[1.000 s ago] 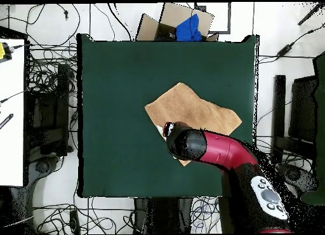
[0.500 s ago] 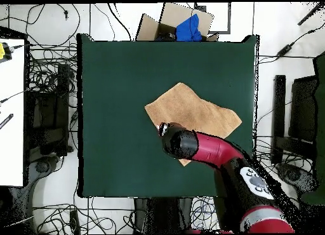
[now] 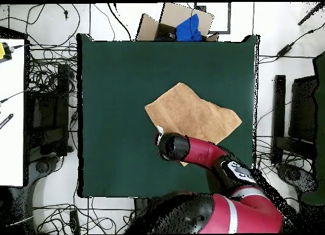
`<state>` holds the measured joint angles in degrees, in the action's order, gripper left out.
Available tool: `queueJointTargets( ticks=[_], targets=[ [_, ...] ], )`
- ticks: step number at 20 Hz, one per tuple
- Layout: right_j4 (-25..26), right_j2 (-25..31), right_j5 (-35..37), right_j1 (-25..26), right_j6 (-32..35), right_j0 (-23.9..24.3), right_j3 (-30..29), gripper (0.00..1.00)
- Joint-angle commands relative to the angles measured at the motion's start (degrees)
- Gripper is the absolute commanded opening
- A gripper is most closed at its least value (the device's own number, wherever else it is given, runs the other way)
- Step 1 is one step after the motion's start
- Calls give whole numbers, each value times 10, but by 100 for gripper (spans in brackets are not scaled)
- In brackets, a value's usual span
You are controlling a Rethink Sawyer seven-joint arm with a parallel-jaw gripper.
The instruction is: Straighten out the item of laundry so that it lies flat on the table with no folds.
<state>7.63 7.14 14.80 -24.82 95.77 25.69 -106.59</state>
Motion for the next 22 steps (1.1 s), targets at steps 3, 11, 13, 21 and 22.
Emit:
queueJointTargets(
  ticks=[3, 11, 13, 21, 22],
  targets=[
    [-27, -19, -61, 87, 118, -8, 43, 100],
    [-35, -12, -61, 97, 114, -2, 51, 100],
    [-34, -10, -61, 93, 114, -2, 45, 100],
    [-35, -7, -61, 101, 113, 3, 39, 100],
    [-34, -8, -61, 105, 112, 3, 42, 100]
  ],
)
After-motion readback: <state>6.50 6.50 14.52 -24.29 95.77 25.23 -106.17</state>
